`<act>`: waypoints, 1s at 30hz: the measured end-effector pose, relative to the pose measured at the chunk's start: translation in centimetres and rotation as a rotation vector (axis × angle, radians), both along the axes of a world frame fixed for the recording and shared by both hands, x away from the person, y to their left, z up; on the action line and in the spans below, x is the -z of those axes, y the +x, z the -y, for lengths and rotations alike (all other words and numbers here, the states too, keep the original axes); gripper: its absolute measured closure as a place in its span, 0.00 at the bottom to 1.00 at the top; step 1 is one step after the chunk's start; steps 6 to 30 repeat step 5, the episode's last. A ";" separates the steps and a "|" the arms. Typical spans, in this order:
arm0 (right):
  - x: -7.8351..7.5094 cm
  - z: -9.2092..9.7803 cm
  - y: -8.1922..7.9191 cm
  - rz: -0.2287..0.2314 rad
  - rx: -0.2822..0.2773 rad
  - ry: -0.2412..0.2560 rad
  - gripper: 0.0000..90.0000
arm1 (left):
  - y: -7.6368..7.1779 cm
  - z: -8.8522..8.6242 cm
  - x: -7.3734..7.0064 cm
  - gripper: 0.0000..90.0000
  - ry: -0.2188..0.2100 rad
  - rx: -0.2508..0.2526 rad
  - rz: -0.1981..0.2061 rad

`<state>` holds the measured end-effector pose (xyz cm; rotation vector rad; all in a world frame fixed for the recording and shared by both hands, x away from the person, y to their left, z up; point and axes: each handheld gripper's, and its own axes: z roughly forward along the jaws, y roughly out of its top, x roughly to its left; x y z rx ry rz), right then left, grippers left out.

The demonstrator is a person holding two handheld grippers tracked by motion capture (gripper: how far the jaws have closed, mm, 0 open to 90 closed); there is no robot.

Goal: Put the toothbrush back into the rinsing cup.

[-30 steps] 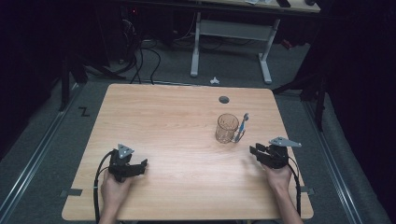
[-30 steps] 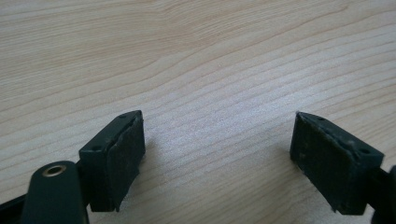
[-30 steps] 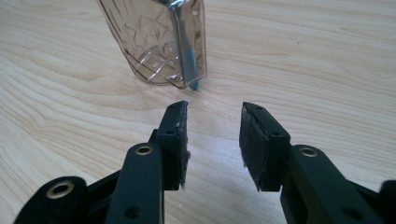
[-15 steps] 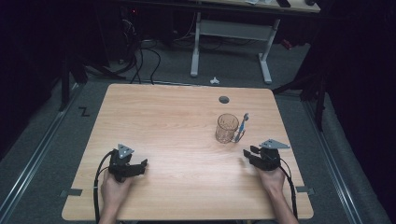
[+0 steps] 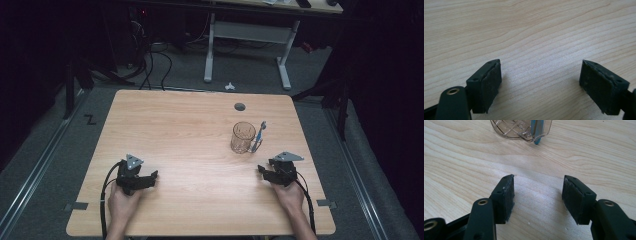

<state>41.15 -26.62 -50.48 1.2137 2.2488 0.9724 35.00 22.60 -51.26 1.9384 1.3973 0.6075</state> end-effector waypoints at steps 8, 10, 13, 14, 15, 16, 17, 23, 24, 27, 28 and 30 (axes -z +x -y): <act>0.0 0.0 0.0 0.000 0.003 0.001 0.48 | 0.0 0.0 0.0 0.21 0.000 0.000 0.000; 0.0 0.0 0.0 0.000 0.003 0.001 0.48 | 0.0 0.0 0.0 0.21 0.000 0.000 0.000; 0.0 0.0 0.0 0.000 0.003 0.001 0.48 | 0.0 0.0 0.0 0.21 0.000 0.000 0.000; 0.0 0.0 0.0 0.000 0.003 0.001 0.48 | 0.0 0.0 0.0 0.21 0.000 0.000 0.000; 0.0 0.0 0.0 0.000 0.003 0.001 0.48 | 0.0 0.0 0.0 0.21 0.000 0.000 0.000; 0.0 0.0 0.0 0.000 0.003 0.001 0.48 | 0.0 0.0 0.0 0.21 0.000 0.000 0.000; 0.0 0.0 0.0 0.000 0.003 0.001 0.48 | 0.0 0.0 0.0 0.21 0.000 0.000 0.000; 0.0 0.0 0.0 0.000 0.003 0.001 0.48 | 0.0 0.0 0.0 0.21 0.000 0.000 0.000; 0.0 0.0 0.0 0.000 0.003 0.001 0.48 | 0.0 0.0 0.0 0.21 0.000 0.000 0.000; 0.0 0.0 0.0 0.000 0.003 0.001 0.48 | 0.0 0.0 0.0 0.21 0.000 0.000 0.000; 0.0 0.0 0.0 0.000 0.003 0.001 0.48 | 0.0 0.0 0.0 0.21 0.000 0.000 0.000; 0.0 0.0 0.0 0.000 0.003 0.001 0.48 | 0.0 0.0 0.0 0.21 0.000 0.000 0.000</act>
